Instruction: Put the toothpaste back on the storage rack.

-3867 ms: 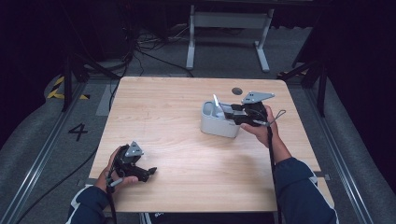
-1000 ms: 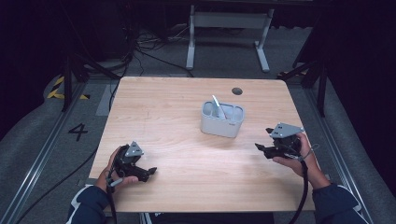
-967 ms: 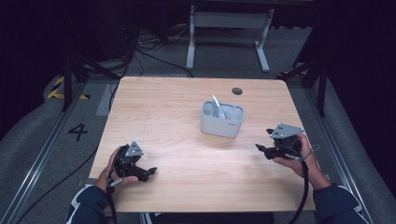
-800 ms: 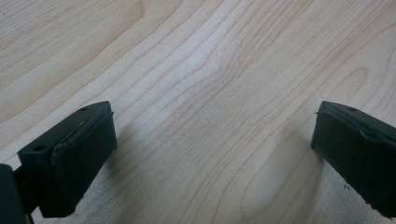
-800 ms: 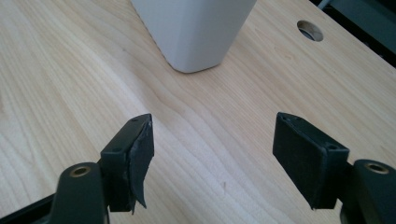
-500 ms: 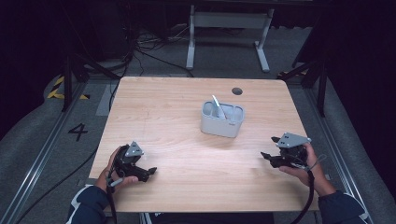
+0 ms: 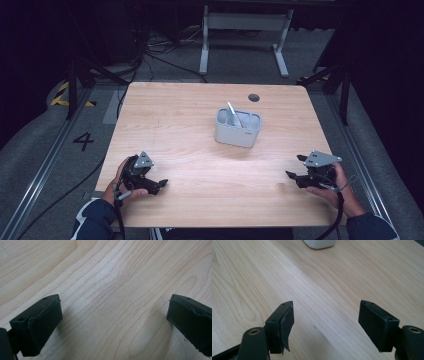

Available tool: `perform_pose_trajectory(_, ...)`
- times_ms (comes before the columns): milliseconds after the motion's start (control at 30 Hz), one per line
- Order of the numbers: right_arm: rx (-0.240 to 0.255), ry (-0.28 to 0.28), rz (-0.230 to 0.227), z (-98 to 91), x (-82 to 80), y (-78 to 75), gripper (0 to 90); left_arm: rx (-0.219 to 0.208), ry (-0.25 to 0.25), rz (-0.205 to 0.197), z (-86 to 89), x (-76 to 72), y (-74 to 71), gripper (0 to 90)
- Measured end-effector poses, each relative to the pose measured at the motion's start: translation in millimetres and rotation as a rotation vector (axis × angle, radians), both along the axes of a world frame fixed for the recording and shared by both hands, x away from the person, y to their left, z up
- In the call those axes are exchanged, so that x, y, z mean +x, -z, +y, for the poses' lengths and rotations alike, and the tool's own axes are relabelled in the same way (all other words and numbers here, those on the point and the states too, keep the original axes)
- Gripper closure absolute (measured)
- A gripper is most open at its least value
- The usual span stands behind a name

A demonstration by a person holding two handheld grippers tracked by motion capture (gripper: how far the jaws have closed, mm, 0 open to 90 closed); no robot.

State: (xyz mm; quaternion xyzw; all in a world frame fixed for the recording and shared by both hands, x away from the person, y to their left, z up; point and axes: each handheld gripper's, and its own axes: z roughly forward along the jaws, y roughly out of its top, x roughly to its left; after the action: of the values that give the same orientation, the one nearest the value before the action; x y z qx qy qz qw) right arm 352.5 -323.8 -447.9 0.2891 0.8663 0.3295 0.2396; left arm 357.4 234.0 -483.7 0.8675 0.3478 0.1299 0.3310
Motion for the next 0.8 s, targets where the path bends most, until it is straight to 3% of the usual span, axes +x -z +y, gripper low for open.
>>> perform_pose_trajectory(167, 0.002, 0.000, 0.011, -8.9, -4.9, 8.7, 29.4, 0.000, 0.000, 0.000, 0.0, 0.0, 0.0, 0.5)
perform_pose_trajectory(433, 0.034, 0.051, 0.052, -27.5, -14.4, 22.5, 27.9, 0.000, 0.000, 0.000, 0.0, 0.0, 0.0, 0.5)
perform_pose_trajectory(567, 0.093, 0.109, 0.085, -39.7, -16.2, 27.7, 25.2, -0.006, -0.003, 0.008, -0.5, -0.1, 0.1, 0.4)
perform_pose_trajectory(667, 0.100, 0.117, 0.100, -45.7, -17.3, 32.3, 23.7, 0.003, 0.010, 0.003, -0.3, 2.0, -0.2, 0.2)
perform_pose_trajectory(800, 0.180, 0.158, 0.131, -54.2, -16.9, 38.2, 21.5, -0.003, 0.002, 0.007, -1.4, 2.7, 0.0, 0.2)
